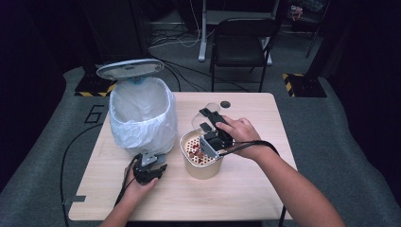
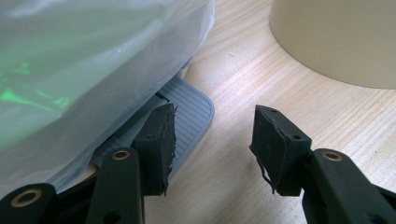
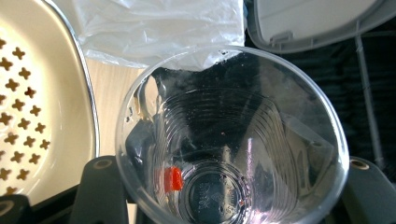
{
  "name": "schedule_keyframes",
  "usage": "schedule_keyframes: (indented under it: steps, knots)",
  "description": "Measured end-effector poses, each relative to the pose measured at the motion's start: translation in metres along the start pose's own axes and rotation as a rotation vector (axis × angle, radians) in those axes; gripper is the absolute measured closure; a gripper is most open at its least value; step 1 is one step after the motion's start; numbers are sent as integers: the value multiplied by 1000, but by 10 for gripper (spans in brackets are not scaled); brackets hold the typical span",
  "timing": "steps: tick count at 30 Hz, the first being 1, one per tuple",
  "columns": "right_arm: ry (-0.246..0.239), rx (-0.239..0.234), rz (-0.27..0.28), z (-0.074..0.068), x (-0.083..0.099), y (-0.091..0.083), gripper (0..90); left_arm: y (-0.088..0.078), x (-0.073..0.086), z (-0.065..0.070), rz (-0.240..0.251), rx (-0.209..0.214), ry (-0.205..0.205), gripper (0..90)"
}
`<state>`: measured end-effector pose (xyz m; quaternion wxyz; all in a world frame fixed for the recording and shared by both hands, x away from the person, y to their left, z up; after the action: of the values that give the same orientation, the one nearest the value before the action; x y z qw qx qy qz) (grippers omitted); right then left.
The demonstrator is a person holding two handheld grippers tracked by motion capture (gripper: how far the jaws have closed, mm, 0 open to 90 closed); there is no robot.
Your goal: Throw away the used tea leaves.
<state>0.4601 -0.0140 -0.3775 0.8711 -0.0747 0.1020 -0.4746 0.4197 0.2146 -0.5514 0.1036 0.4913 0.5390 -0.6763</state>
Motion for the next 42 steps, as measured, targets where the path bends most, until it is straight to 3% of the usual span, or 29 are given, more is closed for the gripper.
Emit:
schedule_keyframes:
  steps: [1, 8, 11, 19, 28, 35, 39, 42]
  knots:
    - [18, -3, -2, 1, 0, 0, 380, 0, 0, 1, 2, 0, -21, 493]
    - [226, -89, -2, 10, 1, -1, 381, 0, 0, 1, 1, 2, -19, 493]
    - [280, -105, -11, 13, 2, -2, 382, 0, 0, 0, -1, 2, -1, 493]
    - [461, -123, 18, 15, 8, -5, 382, 0, 0, 0, 4, 4, -4, 493]
    - [594, -136, 52, 15, 14, -4, 382, 0, 0, 0, -2, 5, 0, 493]
    - [767, -195, 74, 13, 21, 0, 382, -1, 0, 0, -7, 7, 1, 493]
    - [884, -224, 113, 18, 22, 1, 382, 0, 0, 0, -6, 7, 2, 493]
    - [946, -240, 139, 22, 21, 1, 382, 0, 0, 0, 6, 3, 0, 493]
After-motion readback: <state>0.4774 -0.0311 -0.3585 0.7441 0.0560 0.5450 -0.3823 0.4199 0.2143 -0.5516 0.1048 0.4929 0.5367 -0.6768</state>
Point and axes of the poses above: each handheld gripper's, and its own axes: y roughly forward along the jaws, x roughly out of its underside, z roughly to its right, the point moved 5 cm from there along y, roughly forward along the jaws, and after that the axes turned 2 degrees about -x, right-handed, at the moved point
